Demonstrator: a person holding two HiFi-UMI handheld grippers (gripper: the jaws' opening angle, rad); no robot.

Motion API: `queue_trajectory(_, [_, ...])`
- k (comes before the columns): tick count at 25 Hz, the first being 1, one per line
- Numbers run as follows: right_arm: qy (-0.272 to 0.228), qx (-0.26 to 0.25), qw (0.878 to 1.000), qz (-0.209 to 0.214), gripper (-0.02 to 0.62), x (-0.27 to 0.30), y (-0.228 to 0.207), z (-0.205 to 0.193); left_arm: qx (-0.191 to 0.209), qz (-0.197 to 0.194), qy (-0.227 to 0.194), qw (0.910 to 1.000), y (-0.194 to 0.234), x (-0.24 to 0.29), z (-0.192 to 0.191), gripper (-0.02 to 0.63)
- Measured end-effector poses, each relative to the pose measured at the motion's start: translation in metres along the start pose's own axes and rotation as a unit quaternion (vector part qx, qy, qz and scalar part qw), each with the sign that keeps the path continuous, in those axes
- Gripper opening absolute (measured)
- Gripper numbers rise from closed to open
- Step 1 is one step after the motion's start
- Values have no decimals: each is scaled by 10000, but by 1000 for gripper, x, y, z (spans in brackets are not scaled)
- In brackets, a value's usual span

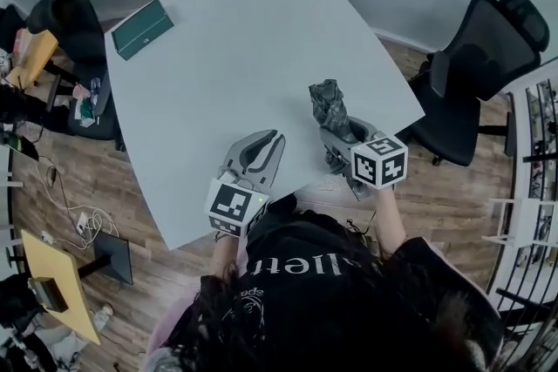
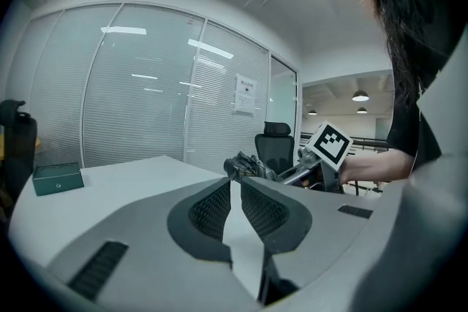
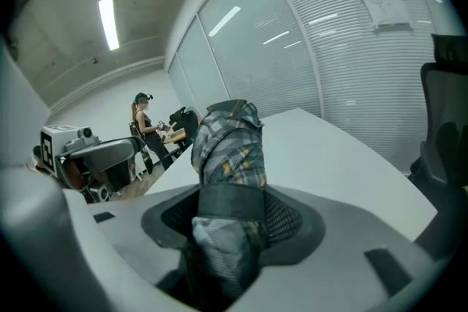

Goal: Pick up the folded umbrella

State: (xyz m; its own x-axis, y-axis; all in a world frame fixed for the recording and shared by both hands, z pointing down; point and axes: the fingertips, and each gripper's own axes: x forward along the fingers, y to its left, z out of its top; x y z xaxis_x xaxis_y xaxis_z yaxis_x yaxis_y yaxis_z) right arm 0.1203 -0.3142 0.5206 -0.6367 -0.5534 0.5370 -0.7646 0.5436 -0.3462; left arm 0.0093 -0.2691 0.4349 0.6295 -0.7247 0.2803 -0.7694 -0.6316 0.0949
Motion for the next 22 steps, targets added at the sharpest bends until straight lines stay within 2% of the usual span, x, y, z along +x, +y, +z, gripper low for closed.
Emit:
queue_trajectory(9, [-187, 317, 9993, -10, 241, -44, 21, -29, 16, -29, 139, 9999, -29, -15, -7, 51])
queue_trajectory(22, [-383, 580, 9975, -148, 241, -93, 47, -74, 72, -389, 325, 9987, -83, -35, -24, 51])
